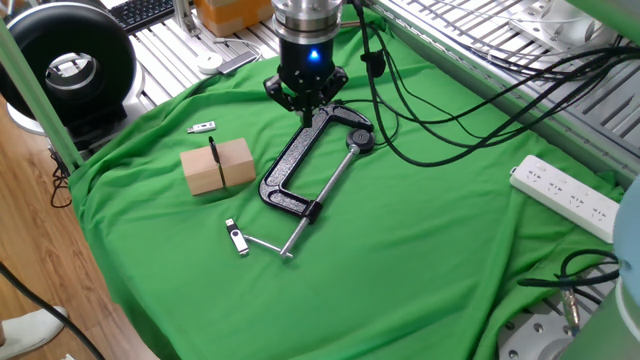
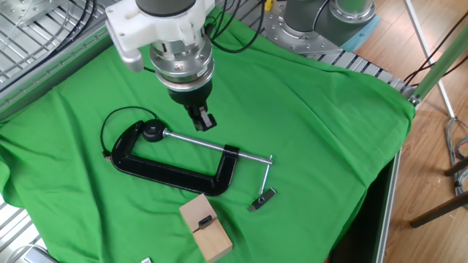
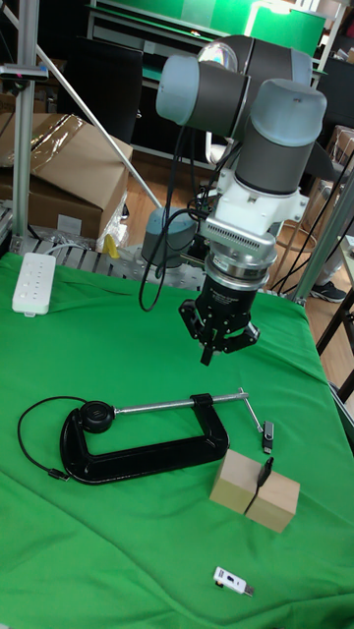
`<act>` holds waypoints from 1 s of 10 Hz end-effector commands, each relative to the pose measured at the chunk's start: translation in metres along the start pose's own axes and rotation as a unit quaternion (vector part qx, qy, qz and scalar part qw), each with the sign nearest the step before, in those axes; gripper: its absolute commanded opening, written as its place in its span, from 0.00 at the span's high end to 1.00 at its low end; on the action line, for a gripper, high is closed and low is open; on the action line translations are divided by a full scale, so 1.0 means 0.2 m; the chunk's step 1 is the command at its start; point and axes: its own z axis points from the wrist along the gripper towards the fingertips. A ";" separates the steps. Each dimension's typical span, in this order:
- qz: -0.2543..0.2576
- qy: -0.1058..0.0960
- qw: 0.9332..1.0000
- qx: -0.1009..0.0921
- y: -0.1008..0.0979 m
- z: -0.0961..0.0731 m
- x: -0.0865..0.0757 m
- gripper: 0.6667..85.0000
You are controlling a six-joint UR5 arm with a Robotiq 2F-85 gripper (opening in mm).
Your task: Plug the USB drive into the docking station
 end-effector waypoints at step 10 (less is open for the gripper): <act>-0.015 -0.024 0.999 0.024 0.37 0.08 -0.23 0.99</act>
